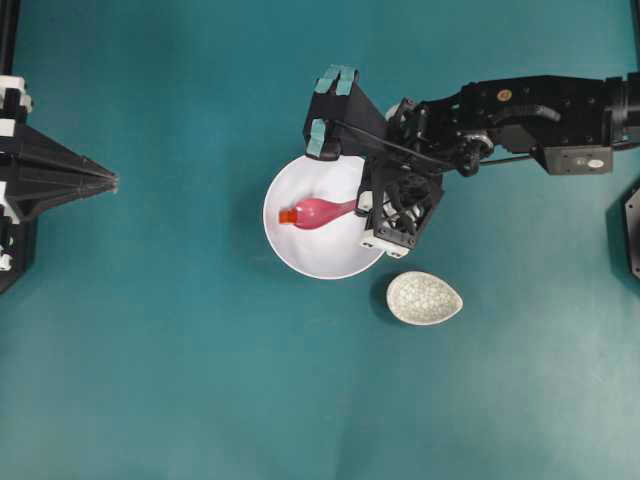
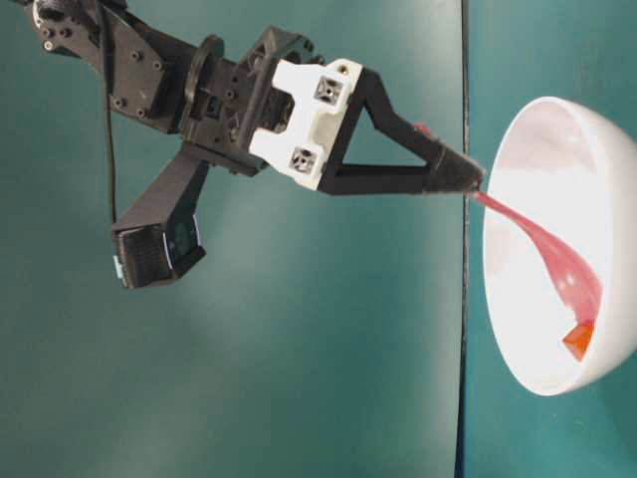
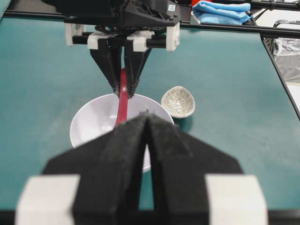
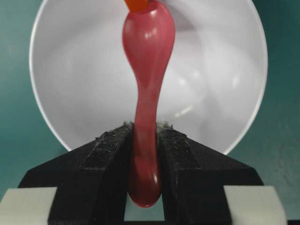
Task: Grip the spoon and scoop the red block from the bowl with right arm.
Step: 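Push the spoon under the red cube along the bowl bottom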
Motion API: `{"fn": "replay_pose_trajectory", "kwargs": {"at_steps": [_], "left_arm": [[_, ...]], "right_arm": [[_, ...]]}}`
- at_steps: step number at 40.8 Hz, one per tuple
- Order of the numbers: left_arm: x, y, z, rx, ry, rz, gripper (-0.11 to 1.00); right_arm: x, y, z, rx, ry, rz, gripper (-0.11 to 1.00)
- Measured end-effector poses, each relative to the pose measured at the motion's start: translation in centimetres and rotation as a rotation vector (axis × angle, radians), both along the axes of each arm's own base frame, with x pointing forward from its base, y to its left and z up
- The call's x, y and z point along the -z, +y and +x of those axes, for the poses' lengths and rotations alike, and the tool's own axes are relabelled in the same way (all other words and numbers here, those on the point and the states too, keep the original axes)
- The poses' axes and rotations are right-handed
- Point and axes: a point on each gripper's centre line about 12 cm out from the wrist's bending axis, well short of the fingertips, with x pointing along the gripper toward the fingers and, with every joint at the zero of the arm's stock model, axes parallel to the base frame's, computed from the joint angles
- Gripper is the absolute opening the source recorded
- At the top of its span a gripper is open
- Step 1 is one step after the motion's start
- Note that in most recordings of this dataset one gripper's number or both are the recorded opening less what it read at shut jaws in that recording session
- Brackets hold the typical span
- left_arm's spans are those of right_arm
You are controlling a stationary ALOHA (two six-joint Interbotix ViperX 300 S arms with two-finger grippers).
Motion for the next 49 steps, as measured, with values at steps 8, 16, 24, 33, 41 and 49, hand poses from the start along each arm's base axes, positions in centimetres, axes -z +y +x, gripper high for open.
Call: {"fn": "replay_pose_trajectory", "kwargs": {"at_steps": [8,16,24,33,41,49], "left_arm": [[-0.1,0.0,0.0,0.000,-0.002,-0.002,0.00],[-0.1,0.0,0.0,-0.001,-0.001,-0.011,0.00],[0.0,0.0,0.0,-0.001,0.000,-0.009,0.00],[-0.1,0.0,0.0,-0.001,-0.001,-0.017,0.00],[-0.1,0.0,0.0,-0.001,-0.003,-0.017,0.00],[-0.1,0.0,0.0,-0.002,-0.001,-0.018,0.00]], "right_arm": [[0.1,-0.1,0.1,0.005,-0.016,-0.004,0.24],[0.4,0.0,0.1,0.005,-0.022,-0.005,0.24],[0.4,0.2,0.1,0.005,-0.023,-0.005,0.24],[0.4,0.2,0.2,0.007,-0.041,-0.008,0.24],[0.8,0.5,0.2,0.014,-0.060,-0.008,0.24],[1.3,0.5,-0.8,0.066,-0.083,0.012,0.24]]}}
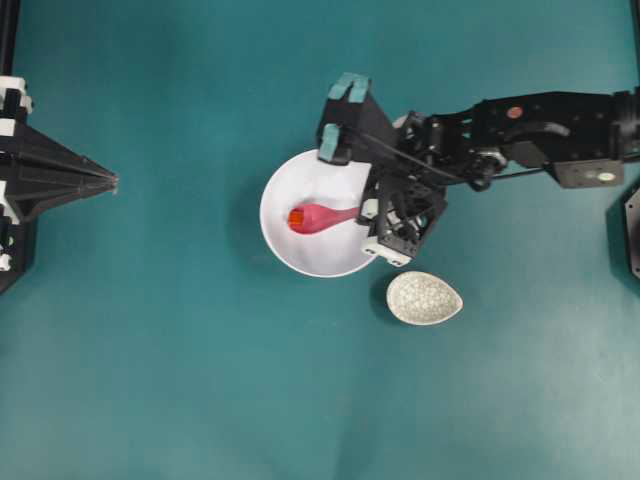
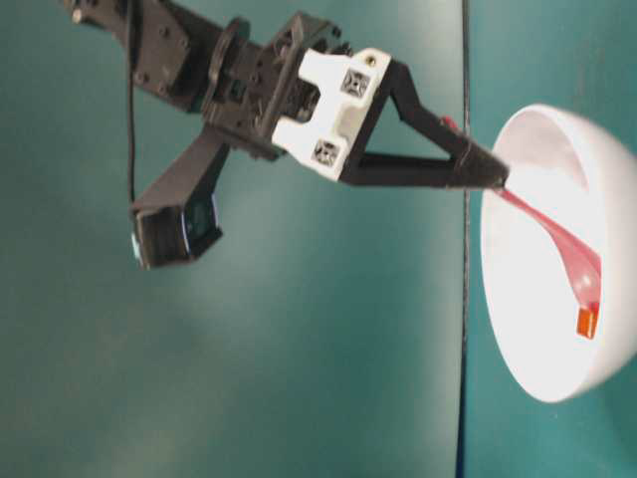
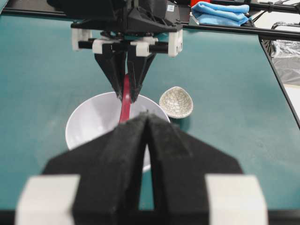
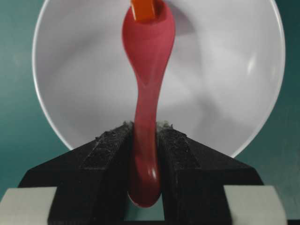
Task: Grip the spoon and scoop the red block from the bowl with right arm.
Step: 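Push the spoon under the red cube along the bowl bottom, then raise the spoon carrying the red cube up out of the bowl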
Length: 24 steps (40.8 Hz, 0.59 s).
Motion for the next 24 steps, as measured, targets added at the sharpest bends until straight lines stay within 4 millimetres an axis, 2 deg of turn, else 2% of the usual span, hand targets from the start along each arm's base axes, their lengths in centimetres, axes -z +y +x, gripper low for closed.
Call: {"fn": "replay_pose_trajectory", "kwargs": {"at_steps": [16,24], "left_arm": [[0.1,0.0,0.0,0.000,0.002,0.000,0.00],[0.0,0.0,0.0,0.000,-0.002,0.002,0.00]], "right_arm": [[-0.7,0.2,-3.6,0.138,-0.143,0.044,0.24],[-1.4,0.3,-5.6,0.153,-0.251,0.026,0.24]]}}
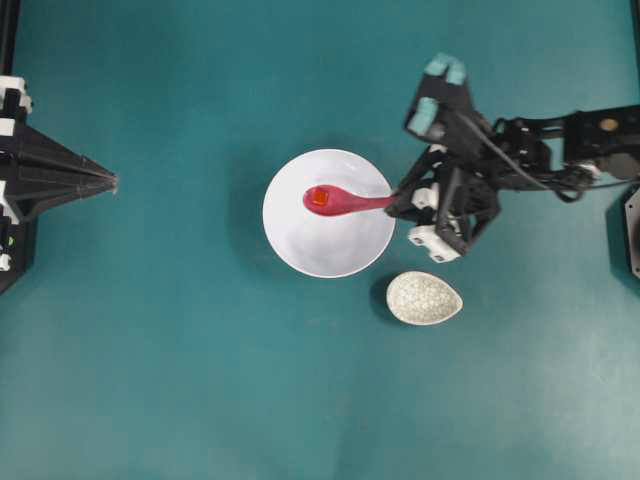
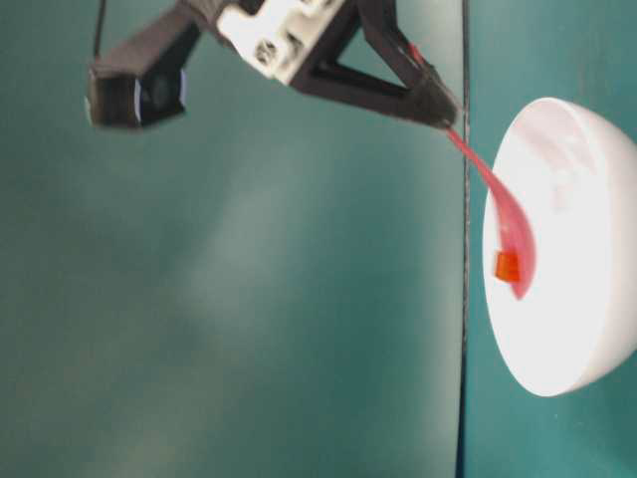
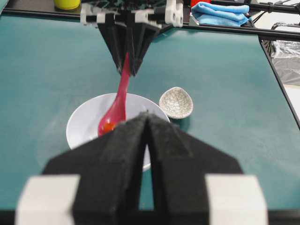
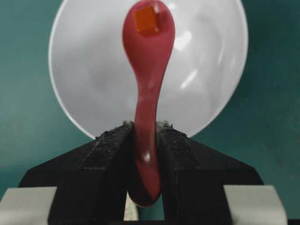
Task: Grip the spoon and scoop the red block from the bowl with right arm.
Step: 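Raise the spoon carrying the red cube up out of the bowl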
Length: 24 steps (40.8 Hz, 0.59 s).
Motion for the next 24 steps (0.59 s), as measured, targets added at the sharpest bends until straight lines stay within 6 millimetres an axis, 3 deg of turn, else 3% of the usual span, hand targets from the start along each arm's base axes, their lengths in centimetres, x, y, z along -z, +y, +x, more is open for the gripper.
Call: {"fn": "replay_pose_trajectory", "kwargs": {"at_steps": [14,24], "left_arm": [[0.0,0.0,0.0,0.000,0.000,0.000,0.00],[-0.1,0.0,0.0,0.000,-0.003,-0.002,0.00]], "right_arm": [[-2.0,0.0,-1.4,-0.002,-0.083,-0.024,0.24],[-5.2,0.1,-1.1,-0.031,-0.114,-0.047,0.23]]}}
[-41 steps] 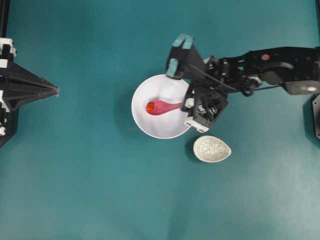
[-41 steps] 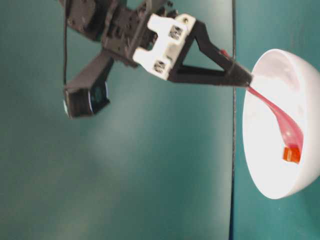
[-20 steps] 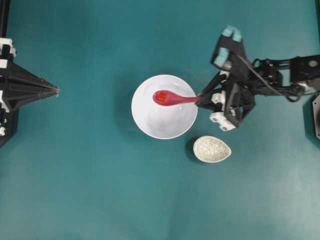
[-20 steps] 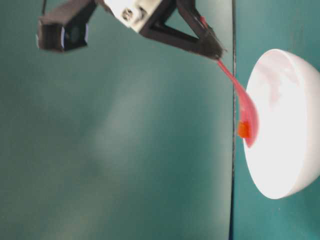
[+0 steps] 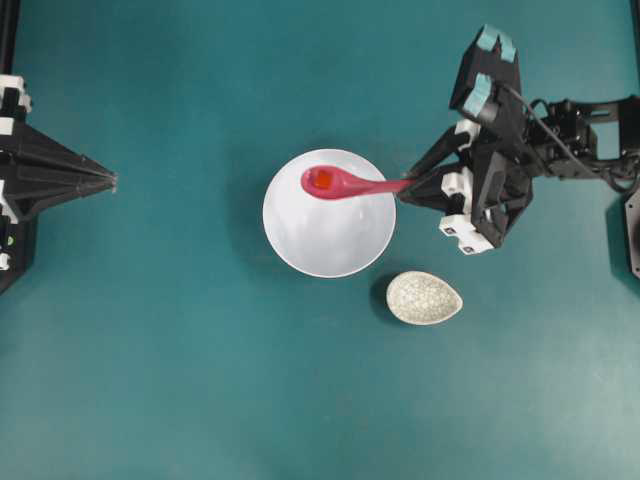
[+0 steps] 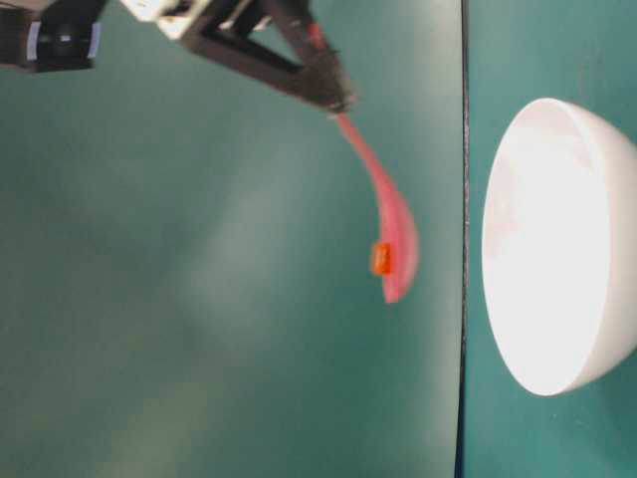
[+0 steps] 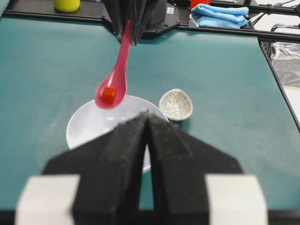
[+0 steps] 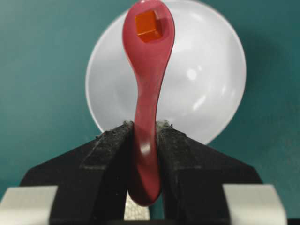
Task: Grip the spoon and scoop the red block from the bowl with right arm.
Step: 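Raise the spoon carrying the red cube up out of the bowl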
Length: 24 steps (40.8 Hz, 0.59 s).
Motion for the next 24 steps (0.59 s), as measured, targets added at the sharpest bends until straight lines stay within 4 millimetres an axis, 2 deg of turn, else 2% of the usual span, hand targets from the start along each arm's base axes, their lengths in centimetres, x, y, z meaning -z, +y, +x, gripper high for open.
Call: {"fn": "replay_pose_trajectory", "kwargs": {"at_steps": [7,15,24], "left_arm": [[0.2,0.0,0.0,0.000,0.014,0.000,0.00],[0.2,0.0,-0.2,-0.001,0.028,-0.001,0.00],[-0.8,0.0,-0.7,-0.001,-0.009,-0.003,0.00]], "right_arm": [[-1.7,-0.1,0.5,-0.004,-0.036,-0.010,0.23],[-2.4,-0.1,0.7,-0.004,-0.054,-0.012,0.23],[-3.2,0.0,0.3,-0.004,-0.073,-0.013,0.23]]}}
